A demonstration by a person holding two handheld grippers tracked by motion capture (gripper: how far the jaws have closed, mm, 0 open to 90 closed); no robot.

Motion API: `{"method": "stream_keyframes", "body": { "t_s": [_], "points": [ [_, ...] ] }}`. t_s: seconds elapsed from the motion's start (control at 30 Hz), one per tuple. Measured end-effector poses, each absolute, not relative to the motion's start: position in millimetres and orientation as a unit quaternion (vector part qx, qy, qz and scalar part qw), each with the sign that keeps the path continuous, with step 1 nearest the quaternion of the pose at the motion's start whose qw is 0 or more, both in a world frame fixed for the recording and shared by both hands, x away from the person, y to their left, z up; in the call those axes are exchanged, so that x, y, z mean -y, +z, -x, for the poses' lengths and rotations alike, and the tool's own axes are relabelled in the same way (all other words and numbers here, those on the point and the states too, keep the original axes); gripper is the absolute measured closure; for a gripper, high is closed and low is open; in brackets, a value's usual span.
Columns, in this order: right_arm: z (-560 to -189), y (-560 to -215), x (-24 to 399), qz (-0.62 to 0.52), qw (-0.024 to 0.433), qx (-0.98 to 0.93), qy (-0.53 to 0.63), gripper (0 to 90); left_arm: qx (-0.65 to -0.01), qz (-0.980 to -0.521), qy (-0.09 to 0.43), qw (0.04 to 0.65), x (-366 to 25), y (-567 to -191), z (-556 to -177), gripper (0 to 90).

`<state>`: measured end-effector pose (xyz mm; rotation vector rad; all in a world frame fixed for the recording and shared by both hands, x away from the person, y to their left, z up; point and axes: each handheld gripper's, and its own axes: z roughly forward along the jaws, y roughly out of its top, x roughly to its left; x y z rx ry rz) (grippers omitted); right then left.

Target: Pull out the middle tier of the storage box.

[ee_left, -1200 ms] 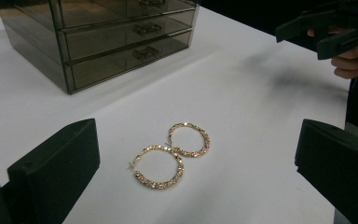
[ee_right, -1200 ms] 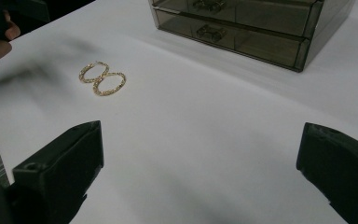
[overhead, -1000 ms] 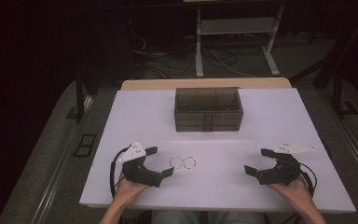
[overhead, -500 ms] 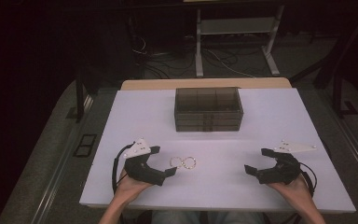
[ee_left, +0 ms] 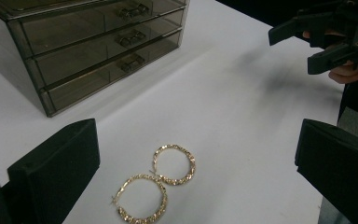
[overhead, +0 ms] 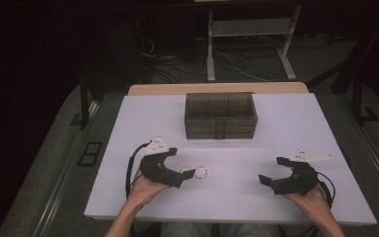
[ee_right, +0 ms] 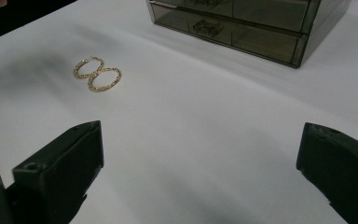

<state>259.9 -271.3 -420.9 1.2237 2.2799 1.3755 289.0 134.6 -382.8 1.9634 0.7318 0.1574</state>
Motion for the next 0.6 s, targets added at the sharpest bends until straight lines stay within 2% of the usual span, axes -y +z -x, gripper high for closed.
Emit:
{"method": "stream_keyframes", "body": {
  "t_s": [0.6],
  "points": [
    [-260,-421,270,-0.413,0.105,-0.776,0.465,0.0,-0.334,-0.789,0.05,0.514,-113,-377,-306,0.0]
  ]
}}
